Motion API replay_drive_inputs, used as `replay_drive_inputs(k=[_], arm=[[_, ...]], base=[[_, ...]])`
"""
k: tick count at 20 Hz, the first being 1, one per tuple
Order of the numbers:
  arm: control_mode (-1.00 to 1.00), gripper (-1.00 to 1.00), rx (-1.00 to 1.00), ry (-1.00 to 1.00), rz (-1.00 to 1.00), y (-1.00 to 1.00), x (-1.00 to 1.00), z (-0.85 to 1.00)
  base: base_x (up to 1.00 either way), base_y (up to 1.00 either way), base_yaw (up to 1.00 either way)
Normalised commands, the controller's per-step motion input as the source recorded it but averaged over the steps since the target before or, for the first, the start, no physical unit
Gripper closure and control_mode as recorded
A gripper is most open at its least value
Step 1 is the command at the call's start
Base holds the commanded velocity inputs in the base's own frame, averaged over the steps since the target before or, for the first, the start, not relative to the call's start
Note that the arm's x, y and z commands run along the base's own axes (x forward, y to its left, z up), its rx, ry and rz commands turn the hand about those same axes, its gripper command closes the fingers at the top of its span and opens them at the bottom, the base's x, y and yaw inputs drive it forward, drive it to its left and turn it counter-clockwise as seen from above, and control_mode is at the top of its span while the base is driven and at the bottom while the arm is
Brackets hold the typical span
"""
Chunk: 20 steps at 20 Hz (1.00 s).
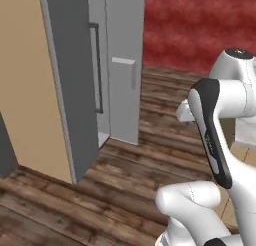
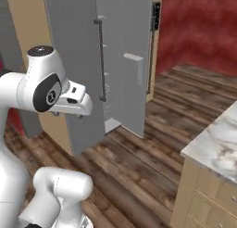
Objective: Take the lemon and onion out of the freezer and place them in the tupperware container on the counter. Then put the tupperware containing the vegetables back in the freezer.
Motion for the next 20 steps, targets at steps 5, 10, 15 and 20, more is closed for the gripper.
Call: replay_drive_inputs(k=[5, 10, 15, 20], arm=[[1.00, -1.00, 0.00, 0.00, 0.00, 0.00, 0.00, 0.00], [1.00, -1.00, 0.00, 0.00, 0.00, 0.00, 0.00, 0.00], [1.00, -1.00, 0.00, 0.00, 0.00, 0.00, 0.00, 0.00], [1.00, -1.00, 0.00, 0.00, 0.00, 0.00, 0.00, 0.00]], base=[[0.91, 0.56, 0.45], [0.98, 0.23, 0.35], [0.86, 0.00, 0.09], [0.81, -0.11, 0.19]])
